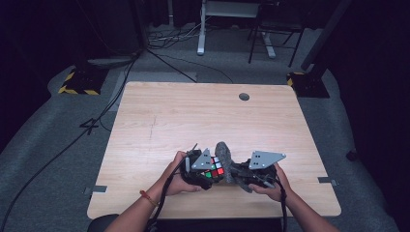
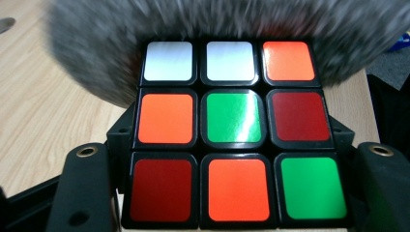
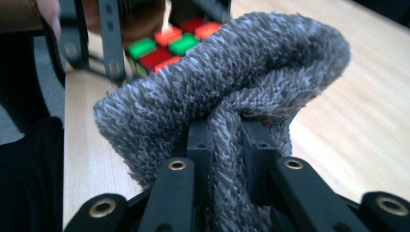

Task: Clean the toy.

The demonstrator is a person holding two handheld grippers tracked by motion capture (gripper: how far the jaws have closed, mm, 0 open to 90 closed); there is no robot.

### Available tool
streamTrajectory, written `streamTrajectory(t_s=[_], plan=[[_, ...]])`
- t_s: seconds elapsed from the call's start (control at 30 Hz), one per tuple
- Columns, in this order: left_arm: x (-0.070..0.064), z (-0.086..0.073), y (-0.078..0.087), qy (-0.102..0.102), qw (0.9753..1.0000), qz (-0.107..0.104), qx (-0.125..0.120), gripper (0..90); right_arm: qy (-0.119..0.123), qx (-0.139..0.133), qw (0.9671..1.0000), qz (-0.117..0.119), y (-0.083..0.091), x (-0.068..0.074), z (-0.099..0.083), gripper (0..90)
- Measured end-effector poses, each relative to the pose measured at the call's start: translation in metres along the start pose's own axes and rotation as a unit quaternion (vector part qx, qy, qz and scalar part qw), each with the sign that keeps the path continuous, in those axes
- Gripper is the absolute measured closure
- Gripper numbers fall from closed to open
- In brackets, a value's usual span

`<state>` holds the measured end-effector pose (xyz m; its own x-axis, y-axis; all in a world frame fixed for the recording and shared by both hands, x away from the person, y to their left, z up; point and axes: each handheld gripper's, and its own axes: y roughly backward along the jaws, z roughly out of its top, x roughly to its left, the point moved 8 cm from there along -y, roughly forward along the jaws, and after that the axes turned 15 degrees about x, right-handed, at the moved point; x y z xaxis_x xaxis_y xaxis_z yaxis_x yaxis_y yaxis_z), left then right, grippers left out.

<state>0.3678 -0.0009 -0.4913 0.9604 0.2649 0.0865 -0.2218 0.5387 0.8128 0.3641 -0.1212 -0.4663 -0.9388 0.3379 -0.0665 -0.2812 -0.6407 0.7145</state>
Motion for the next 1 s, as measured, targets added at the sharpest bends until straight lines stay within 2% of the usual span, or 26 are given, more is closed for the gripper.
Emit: streamTrajectory(t_s=[0.07,0.17,0.3,0.37,0.47,0.63,0.7,0.77,0.87,0.93,1.0], plan=[[-0.003,0.000,-0.002,-0.004,1.0000,-0.006,0.005,33.5,-0.002,-0.010,0.9999,-0.004,0.003,-0.001,0.003,76.8],[-0.007,0.004,-0.002,-0.005,0.9999,-0.013,-0.007,33.5,-0.011,-0.009,0.9998,-0.015,0.002,-0.006,0.004,76.6],[-0.005,0.004,0.005,-0.006,0.9996,-0.016,-0.023,33.5,-0.018,0.032,0.9992,-0.016,-0.011,-0.012,-0.004,76.5],[-0.005,0.005,0.008,-0.004,0.9993,-0.019,-0.031,33.5,-0.015,0.055,0.9983,-0.011,-0.018,-0.012,-0.011,76.5],[-0.002,0.004,0.011,0.000,0.9992,-0.017,-0.036,33.5,-0.008,0.072,0.9974,0.000,-0.022,-0.007,-0.017,76.5],[0.006,0.000,0.015,0.017,0.9988,-0.017,-0.044,33.5,0.005,0.048,0.9987,0.016,-0.014,0.002,-0.013,76.5],[0.007,-0.002,0.013,0.018,0.9990,-0.017,-0.038,33.5,0.011,0.032,0.9993,0.016,-0.008,0.005,-0.008,76.4],[0.006,-0.003,0.010,0.019,0.9989,-0.027,-0.034,33.5,0.016,0.016,0.9997,0.013,-0.004,0.006,-0.002,76.4],[0.002,-0.003,0.003,0.010,0.9992,-0.032,-0.021,33.6,0.012,-0.004,0.9999,0.004,0.000,0.004,0.003,76.5],[-0.001,-0.002,0.001,0.004,0.9993,-0.035,-0.016,33.5,0.012,-0.008,0.9999,-0.002,0.001,0.002,0.005,76.4],[-0.003,0.000,0.001,-0.001,0.9996,-0.026,-0.011,33.5,0.009,-0.009,0.9999,-0.009,0.002,-0.002,0.006,76.4]])
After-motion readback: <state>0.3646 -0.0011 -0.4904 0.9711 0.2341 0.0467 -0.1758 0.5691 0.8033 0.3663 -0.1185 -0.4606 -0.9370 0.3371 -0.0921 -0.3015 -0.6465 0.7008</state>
